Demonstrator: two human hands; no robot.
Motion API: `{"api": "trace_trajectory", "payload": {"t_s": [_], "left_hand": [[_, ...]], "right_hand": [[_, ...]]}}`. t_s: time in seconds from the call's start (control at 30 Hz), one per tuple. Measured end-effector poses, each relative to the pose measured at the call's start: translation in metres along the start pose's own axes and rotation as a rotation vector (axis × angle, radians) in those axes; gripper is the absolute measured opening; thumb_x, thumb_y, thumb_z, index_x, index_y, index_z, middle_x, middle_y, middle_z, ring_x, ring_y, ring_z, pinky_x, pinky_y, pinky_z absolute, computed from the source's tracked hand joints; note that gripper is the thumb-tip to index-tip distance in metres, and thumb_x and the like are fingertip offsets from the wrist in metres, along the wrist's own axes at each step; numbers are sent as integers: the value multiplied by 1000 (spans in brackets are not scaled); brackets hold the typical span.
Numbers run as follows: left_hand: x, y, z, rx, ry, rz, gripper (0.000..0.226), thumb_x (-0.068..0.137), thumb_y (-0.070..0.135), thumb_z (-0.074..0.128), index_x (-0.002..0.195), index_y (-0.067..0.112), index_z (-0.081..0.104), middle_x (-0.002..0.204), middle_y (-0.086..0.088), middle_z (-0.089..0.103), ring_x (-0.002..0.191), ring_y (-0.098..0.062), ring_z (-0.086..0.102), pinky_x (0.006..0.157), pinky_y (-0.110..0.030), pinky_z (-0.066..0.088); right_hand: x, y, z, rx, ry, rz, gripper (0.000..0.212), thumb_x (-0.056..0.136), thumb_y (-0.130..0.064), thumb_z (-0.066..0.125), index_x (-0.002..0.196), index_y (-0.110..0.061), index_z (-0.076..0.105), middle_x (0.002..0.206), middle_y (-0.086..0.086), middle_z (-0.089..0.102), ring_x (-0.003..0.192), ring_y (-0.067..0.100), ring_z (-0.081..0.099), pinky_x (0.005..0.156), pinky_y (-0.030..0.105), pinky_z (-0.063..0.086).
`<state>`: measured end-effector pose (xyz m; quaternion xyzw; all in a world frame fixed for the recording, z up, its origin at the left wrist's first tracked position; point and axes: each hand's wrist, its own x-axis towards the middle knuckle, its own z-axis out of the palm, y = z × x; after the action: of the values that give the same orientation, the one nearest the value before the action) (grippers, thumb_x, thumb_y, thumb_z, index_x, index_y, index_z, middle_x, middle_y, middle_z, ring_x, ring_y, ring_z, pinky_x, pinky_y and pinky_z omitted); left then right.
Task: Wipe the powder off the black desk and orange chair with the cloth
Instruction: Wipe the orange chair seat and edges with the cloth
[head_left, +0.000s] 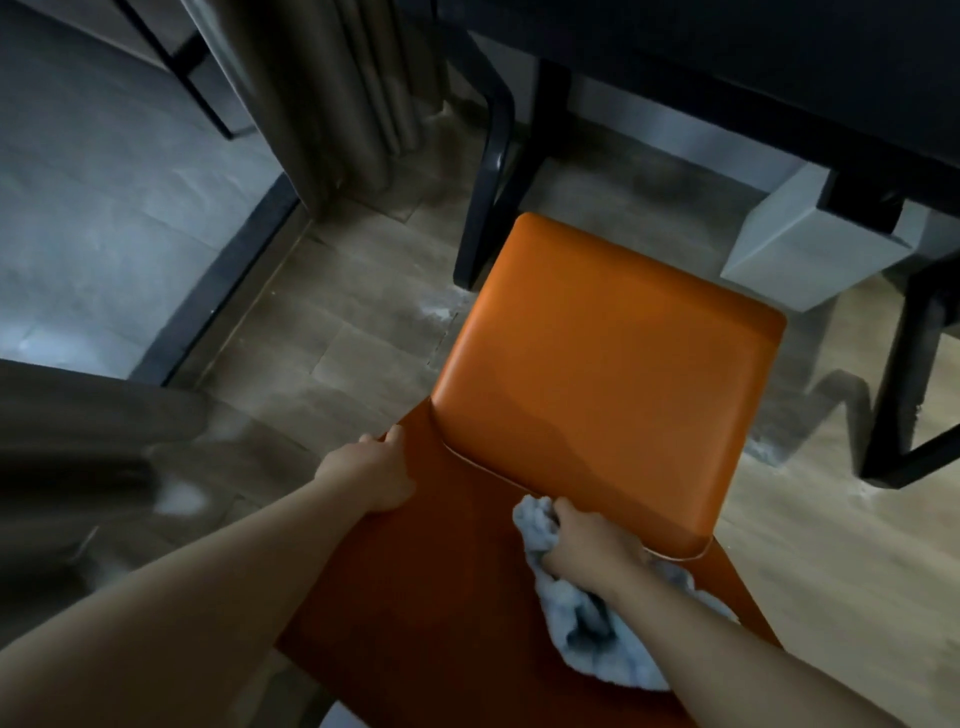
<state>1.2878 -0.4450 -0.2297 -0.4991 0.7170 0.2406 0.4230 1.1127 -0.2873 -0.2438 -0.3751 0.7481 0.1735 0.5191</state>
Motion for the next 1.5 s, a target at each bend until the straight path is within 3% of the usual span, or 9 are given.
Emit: {"api": "trace_trajectory", "payload": {"t_s": [0.17,0.37,0.57,0.83,1.0,1.13,1.2,1.33,1.5], "left_hand": [[26,4,-2,50,-75,-5,77,89,37,47,149,21,2,142,-17,38,121,-35,48,93,-42,45],[58,4,-2,-80,-113,-13,59,96,31,36,146,11,13,136,-22,45,122,-37,47,100,-45,40],[79,2,2,-216,-114,29,54,97,26,36,145,11,18,133,-23,49,119,-35,50,100,-43,40],[93,4,8,-125,-65,68,52,96,23,30,144,12,16,132,-20,50,117,-36,51,89,-41,41],[92,6,7,-113,-89,40,60,94,17,30,149,12,6,136,-20,47,120,-35,50,92,-41,41],[93,5,7,-121,-103,37,65,92,10,27,150,14,-2,138,-19,45,120,-35,49,92,-41,42],[93,4,8,-123,-101,42,65,92,7,27,150,12,-3,136,-20,47,118,-36,51,89,-40,42],[94,4,10,-142,-65,65,58,93,9,26,148,7,7,128,-19,53,113,-34,55,82,-38,41],[92,3,10,-167,-50,73,50,95,13,27,144,6,17,125,-19,55,111,-35,56,81,-39,42]], "right_hand": [[25,-33,3,94,32,-66,36,90,-33,37,126,-35,42,116,6,60,111,30,53,98,52,36],[65,-89,-7,-64,40,-38,28,91,-44,35,107,-35,56,110,2,63,113,32,50,94,58,26],[115,-140,-10,-65,85,-64,33,92,-43,42,126,-41,40,131,1,46,129,31,32,97,58,30],[151,-149,-10,-76,5,55,40,96,-38,41,136,-32,42,143,8,37,133,32,31,101,54,30],[142,-126,-23,-53,-233,80,37,90,-44,40,126,-38,49,140,6,45,130,35,37,101,62,25],[130,-86,-17,-587,-302,149,51,94,-42,40,142,-26,34,149,15,23,135,41,15,99,68,16],[126,-81,-13,-823,-234,69,49,95,-35,46,141,-25,36,147,13,25,133,35,17,102,60,19],[126,-105,-2,-342,226,-145,28,95,-12,39,116,-13,58,122,11,52,115,31,48,90,38,38],[127,-136,6,304,230,-13,18,95,-16,42,103,-10,58,107,12,63,102,32,60,84,38,50]]}}
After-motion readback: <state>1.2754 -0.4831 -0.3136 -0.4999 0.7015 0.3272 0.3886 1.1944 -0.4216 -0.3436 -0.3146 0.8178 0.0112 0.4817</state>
